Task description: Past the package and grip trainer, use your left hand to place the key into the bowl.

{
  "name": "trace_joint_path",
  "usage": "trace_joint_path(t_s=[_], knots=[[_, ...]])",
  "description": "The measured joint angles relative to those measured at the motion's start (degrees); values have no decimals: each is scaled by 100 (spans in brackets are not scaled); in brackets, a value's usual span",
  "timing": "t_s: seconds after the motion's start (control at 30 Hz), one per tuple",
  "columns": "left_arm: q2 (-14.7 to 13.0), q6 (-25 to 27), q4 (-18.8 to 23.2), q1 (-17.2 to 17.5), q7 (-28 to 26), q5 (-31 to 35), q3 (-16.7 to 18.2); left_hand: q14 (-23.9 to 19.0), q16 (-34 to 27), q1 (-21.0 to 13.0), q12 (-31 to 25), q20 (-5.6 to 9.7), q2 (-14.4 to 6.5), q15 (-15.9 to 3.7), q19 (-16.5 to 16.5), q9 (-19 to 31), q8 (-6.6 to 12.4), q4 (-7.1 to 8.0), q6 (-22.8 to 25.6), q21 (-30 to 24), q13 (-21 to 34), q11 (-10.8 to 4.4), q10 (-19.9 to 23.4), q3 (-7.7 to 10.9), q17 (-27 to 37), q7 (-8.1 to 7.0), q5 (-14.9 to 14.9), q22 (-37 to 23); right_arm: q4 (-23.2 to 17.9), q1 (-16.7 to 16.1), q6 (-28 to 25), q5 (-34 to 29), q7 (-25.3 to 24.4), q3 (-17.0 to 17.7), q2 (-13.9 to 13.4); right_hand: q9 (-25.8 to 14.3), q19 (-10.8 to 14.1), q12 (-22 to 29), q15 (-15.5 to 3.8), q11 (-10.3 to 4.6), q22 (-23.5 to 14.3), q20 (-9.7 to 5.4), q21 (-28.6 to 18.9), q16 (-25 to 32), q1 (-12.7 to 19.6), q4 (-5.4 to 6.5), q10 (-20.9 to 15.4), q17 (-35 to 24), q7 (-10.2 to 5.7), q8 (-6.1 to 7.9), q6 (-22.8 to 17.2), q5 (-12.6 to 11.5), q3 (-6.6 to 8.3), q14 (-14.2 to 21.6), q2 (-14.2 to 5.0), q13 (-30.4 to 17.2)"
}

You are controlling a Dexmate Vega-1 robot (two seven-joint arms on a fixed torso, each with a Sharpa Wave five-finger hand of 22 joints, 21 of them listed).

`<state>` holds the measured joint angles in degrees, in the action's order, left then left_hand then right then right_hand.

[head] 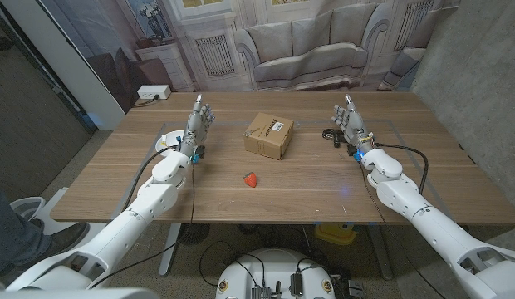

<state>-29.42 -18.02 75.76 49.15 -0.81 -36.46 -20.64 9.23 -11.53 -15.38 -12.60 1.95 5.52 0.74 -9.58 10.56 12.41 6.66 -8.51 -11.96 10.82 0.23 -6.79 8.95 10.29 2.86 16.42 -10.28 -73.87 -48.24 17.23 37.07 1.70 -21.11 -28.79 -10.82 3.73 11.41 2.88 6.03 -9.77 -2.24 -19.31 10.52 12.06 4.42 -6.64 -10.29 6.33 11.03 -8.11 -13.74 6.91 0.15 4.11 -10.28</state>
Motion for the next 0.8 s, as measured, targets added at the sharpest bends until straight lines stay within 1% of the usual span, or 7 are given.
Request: trace_joint_path(t_s=[0.1,0.17,0.27,0.33,0.5,0.67,0.8], knots=[[5,-38,175,155,-78,23,36,-32,0,-36,-38,0,-39,-32,0,0,0,-24,38,0,0,18,20,23,0,1,0,0,15,-17,104,14,16,16,6,0,0,0,0,0,0,0,0,0,-1,0,0,0,0,0,0,0,0,0,1,0],[17,-64,187,169,-106,45,37,-60,0,-52,-39,0,-55,-4,0,0,0,-24,39,0,0,-11,51,23,0,0,0,0,18,-36,111,25,26,25,6,0,0,0,0,0,0,0,0,0,14,0,0,0,-12,0,-12,0,0,0,-14,0],[52,-113,190,174,-132,56,37,-90,0,-65,-39,0,-69,-34,0,0,0,-24,111,0,0,8,72,23,0,-11,0,0,5,-71,114,49,34,37,-5,0,31,0,0,0,0,31,0,0,13,0,0,0,-31,0,-31,0,0,0,-13,0],[90,-136,174,173,-143,67,34,-156,0,-90,-39,0,-93,-33,3,-1,45,-40,150,-14,0,-22,146,39,0,-19,11,0,-30,-94,114,57,32,48,-23,12,31,0,0,0,0,31,0,0,13,0,0,0,-30,0,-31,0,0,0,-14,0],[119,-192,150,168,-206,116,24,-500,-67,-231,-122,-4,-175,-17,360,-1,110,-71,481,-137,-1,-15,479,71,0,-11,32,-9,-131,-161,102,61,16,72,-83,16,31,0,0,32,1,32,0,0,13,0,-32,1,-30,0,-30,0,0,0,-14,0],[205,-281,127,157,-321,189,8,-637,-97,-300,-168,18,-242,-24,478,-1,111,-90,622,-161,-1,-14,647,85,0,-50,32,-27,-230,-227,16,64,-74,95,-132,16,30,0,-1,32,1,32,0,0,13,0,-31,1,-30,0,-30,0,0,0,-13,0],[234,-367,128,181,-405,243,11,-741,-99,-404,-171,-19,-272,-68,556,-1,156,-156,734,-161,-1,-56,749,103,0,-79,32,-27,-291,-261,-12,64,-135,110,-151,16,30,-1,-1,32,1,32,18,0,35,0,-31,1,-30,-1,-30,0,0,0,-36,0]])
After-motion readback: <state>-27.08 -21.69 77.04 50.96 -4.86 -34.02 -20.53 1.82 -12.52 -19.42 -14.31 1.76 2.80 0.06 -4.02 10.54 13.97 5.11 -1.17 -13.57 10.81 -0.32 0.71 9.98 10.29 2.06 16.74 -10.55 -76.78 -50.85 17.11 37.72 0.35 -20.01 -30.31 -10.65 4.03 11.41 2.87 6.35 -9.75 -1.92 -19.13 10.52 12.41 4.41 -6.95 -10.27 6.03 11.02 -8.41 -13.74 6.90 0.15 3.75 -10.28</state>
